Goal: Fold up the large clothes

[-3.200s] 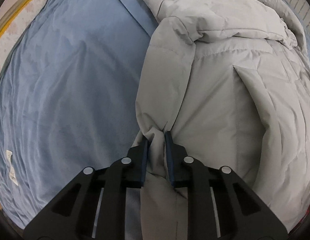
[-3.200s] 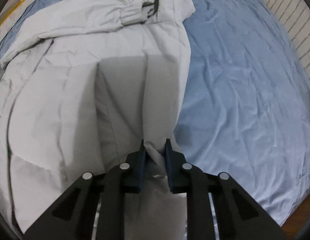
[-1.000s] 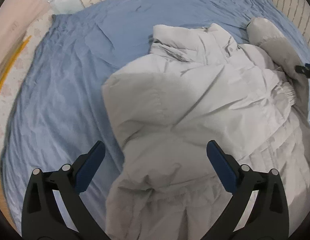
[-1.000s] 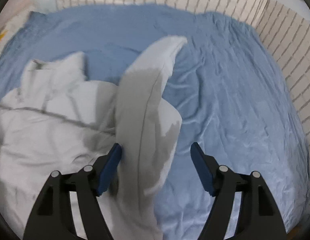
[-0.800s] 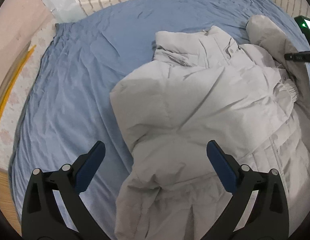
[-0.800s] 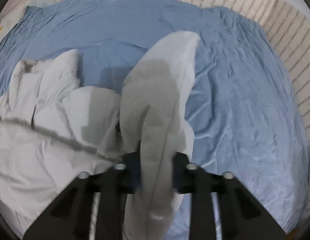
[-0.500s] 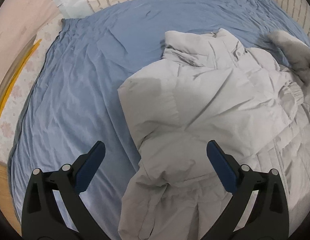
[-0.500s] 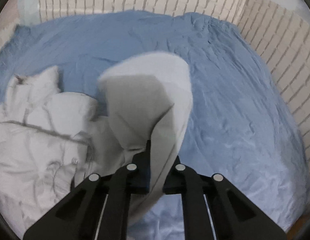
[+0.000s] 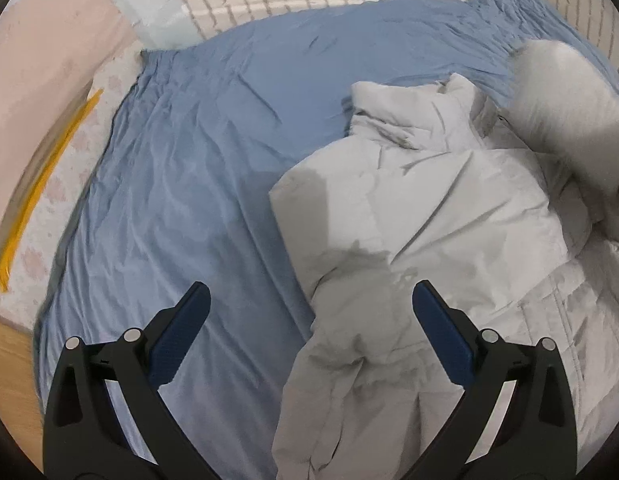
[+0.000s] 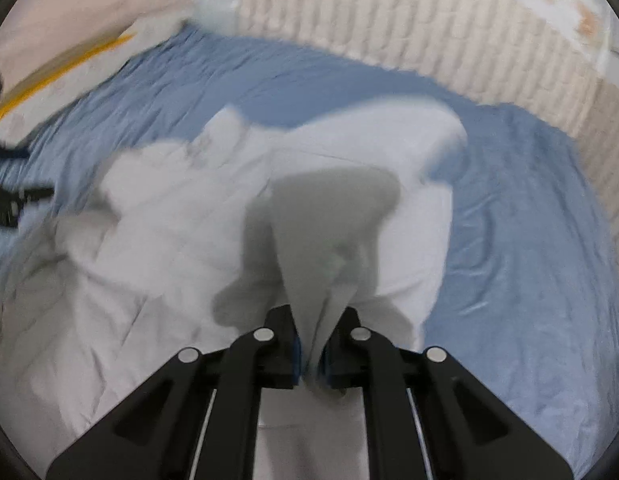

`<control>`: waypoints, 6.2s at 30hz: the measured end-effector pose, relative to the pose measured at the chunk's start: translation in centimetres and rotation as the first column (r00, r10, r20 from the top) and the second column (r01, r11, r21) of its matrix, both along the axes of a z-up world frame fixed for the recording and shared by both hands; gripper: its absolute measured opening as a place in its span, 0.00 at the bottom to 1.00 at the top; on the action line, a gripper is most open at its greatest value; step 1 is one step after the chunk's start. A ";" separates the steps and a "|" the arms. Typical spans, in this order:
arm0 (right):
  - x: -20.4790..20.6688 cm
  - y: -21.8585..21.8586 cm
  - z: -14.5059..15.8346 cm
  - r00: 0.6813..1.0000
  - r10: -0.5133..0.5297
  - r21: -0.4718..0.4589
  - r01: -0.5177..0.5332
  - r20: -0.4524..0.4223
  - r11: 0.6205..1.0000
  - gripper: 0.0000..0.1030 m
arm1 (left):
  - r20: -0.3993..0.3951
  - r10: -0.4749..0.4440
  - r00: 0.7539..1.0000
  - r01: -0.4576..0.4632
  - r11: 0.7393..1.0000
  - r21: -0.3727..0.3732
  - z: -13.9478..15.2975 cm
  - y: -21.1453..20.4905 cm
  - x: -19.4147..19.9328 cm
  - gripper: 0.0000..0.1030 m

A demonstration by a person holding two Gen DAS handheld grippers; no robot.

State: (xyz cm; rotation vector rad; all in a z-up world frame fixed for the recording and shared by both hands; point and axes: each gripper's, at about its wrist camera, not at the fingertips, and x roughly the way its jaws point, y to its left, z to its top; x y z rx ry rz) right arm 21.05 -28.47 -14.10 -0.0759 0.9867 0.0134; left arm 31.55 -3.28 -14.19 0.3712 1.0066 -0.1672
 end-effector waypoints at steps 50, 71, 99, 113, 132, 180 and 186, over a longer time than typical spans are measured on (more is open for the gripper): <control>4.5 7.6 -1.6 0.983 0.133 0.234 -0.101 -0.126 0.967 0.11 | -0.052 0.077 0.996 -0.077 0.997 -0.009 -2.4 5.3 -0.2 0.97; 1.6 3.4 -3.8 0.982 0.098 0.201 -0.065 -0.160 0.977 0.12 | -0.123 0.003 0.992 -0.021 0.989 -0.147 -2.8 0.1 -0.1 0.97; 1.1 8.0 -4.2 0.927 0.252 -0.116 -0.292 -0.278 0.949 0.21 | -0.095 -0.013 0.995 0.000 0.990 -0.139 -1.2 0.9 -1.7 0.97; 0.6 9.5 -3.1 0.895 0.326 -0.193 -0.393 -0.305 0.899 0.22 | -0.092 -0.013 0.996 0.000 0.990 -0.142 -1.2 1.4 -1.9 0.97; -1.5 0.0 -1.6 0.987 0.060 -0.238 -0.096 -0.152 0.966 0.93 | -0.217 -0.137 0.967 0.088 0.971 -0.222 -5.4 -5.0 -0.2 0.45; 3.2 -0.2 -8.5 0.964 -0.180 0.231 0.223 -0.194 0.947 0.25 | -0.188 -0.024 0.982 0.025 1.000 0.002 -6.7 -7.8 0.5 0.32; 6.1 -0.5 -10.3 0.953 -0.154 0.225 0.215 -0.262 0.950 0.25 | -0.230 0.011 0.973 -0.006 1.000 0.024 -8.3 -8.4 2.5 0.32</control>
